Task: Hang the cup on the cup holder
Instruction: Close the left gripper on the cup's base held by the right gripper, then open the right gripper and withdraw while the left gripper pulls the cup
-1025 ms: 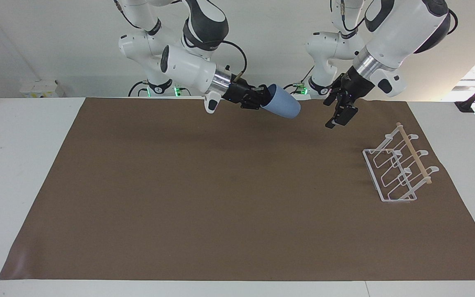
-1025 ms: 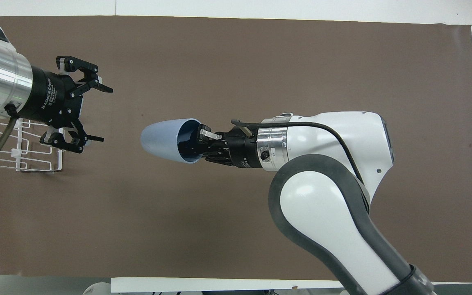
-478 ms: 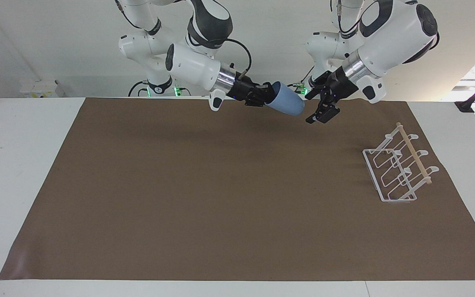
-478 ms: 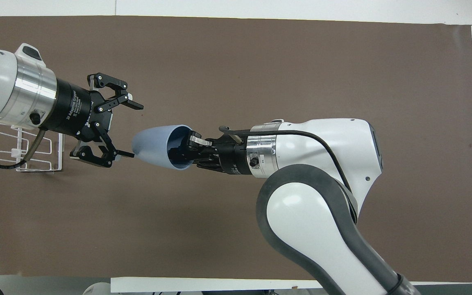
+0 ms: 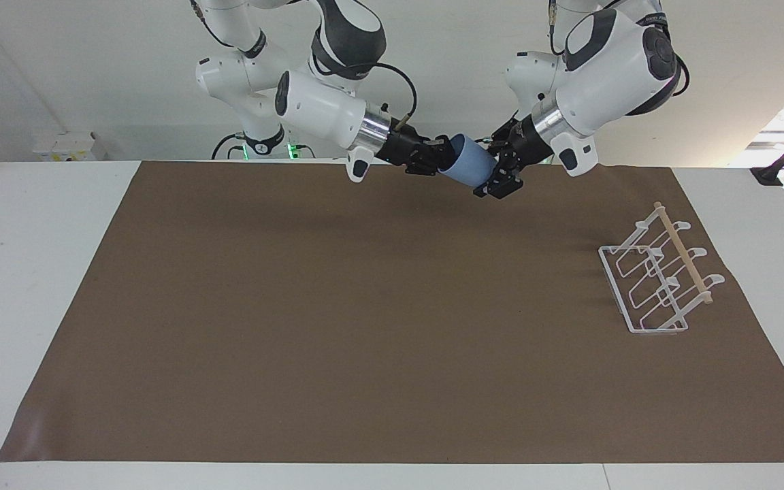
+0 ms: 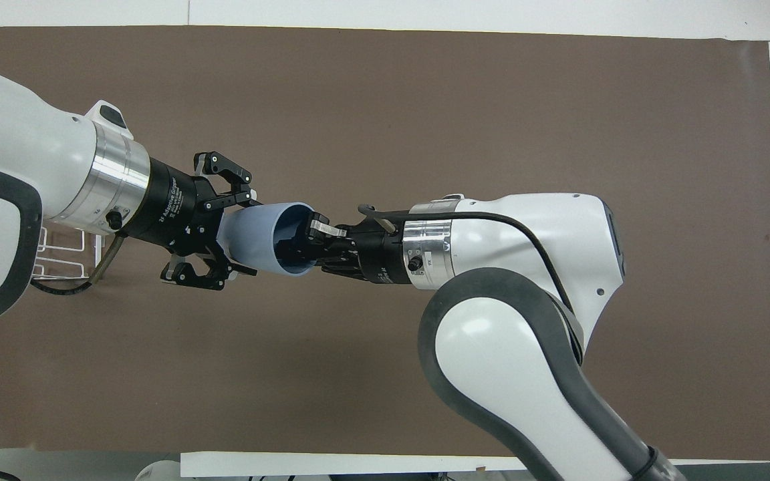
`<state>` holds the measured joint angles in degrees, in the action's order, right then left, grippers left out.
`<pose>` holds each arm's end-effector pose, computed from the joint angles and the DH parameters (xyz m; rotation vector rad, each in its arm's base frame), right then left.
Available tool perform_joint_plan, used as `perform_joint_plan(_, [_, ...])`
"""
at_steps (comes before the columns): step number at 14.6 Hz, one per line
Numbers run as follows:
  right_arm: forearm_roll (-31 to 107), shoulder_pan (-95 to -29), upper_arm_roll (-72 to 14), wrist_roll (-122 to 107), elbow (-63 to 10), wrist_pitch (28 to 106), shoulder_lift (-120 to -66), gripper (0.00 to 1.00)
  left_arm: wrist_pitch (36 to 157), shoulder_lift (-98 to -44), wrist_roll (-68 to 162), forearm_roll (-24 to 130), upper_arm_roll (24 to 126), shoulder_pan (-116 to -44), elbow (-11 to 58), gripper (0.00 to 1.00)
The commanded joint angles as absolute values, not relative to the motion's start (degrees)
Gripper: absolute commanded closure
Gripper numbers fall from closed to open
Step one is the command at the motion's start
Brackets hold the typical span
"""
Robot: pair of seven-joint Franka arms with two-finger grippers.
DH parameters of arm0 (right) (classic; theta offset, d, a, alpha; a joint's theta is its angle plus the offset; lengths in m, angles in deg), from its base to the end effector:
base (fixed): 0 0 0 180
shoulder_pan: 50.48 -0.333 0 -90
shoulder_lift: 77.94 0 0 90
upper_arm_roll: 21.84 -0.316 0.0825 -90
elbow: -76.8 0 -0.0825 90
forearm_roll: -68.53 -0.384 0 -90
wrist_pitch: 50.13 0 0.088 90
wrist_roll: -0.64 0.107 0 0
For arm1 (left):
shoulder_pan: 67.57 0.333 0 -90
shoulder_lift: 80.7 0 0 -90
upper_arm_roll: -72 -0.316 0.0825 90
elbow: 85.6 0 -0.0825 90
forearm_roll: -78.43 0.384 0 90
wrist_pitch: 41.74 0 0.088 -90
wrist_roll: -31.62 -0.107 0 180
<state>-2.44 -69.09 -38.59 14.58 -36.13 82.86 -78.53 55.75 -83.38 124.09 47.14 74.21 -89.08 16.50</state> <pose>0.4749 0.3575 0.5106 -2.0487 0.3964 0.1889 0.4805 -0.2652 0.5746 2.2485 1.6781 -0.6819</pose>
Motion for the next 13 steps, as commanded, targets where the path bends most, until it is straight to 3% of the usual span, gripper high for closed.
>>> perform_joint_plan(1, [-3.63,-69.03,-38.80,15.14,-35.96,83.03,-78.65,1.00,58.55,-85.44,118.89,47.75,73.75,-90.86,19.26,1.00])
perform_joint_plan(2, [-3.63,-69.03,-38.80,15.14,-35.87,83.03,-78.65,1.00,58.20,-85.53,120.02,47.58,73.75,-90.77,19.26,1.00])
perform_joint_plan(3, [-3.63,-69.03,-38.80,15.23,-35.87,83.03,-78.65,0.92,58.11,-85.53,122.04,47.58,73.75,-90.77,19.26,1.00])
perform_joint_plan(4, [-3.63,-68.85,-38.80,15.23,-35.87,82.85,-78.65,0.66,57.93,-85.53,122.67,47.58,73.75,-90.60,19.26,1.00])
perform_joint_plan(5, [-3.63,-68.85,-38.80,15.49,-35.79,82.59,-78.65,0.01,57.93,-85.53,122.76,47.58,73.75,-90.42,19.26,1.00])
perform_joint_plan(8, [-2.23,-66.23,-38.36,14.97,-35.70,77.52,-78.39,0.00,57.58,-85.53,123.54,47.58,73.67,-90.24,19.26,1.00])
perform_joint_plan(10, [2.41,-61.31,-38.27,14.01,-35.17,69.36,-77.86,0.00,57.32,-85.44,124.08,47.84,73.49,-90.16,19.17,1.00])
perform_joint_plan(13, [14.70,-54.02,-38.10,12.42,-35.17,57.66,-72.43,0.00,57.14,-85.27,124.43,54.13,73.32,-88.32,18.82,1.00])
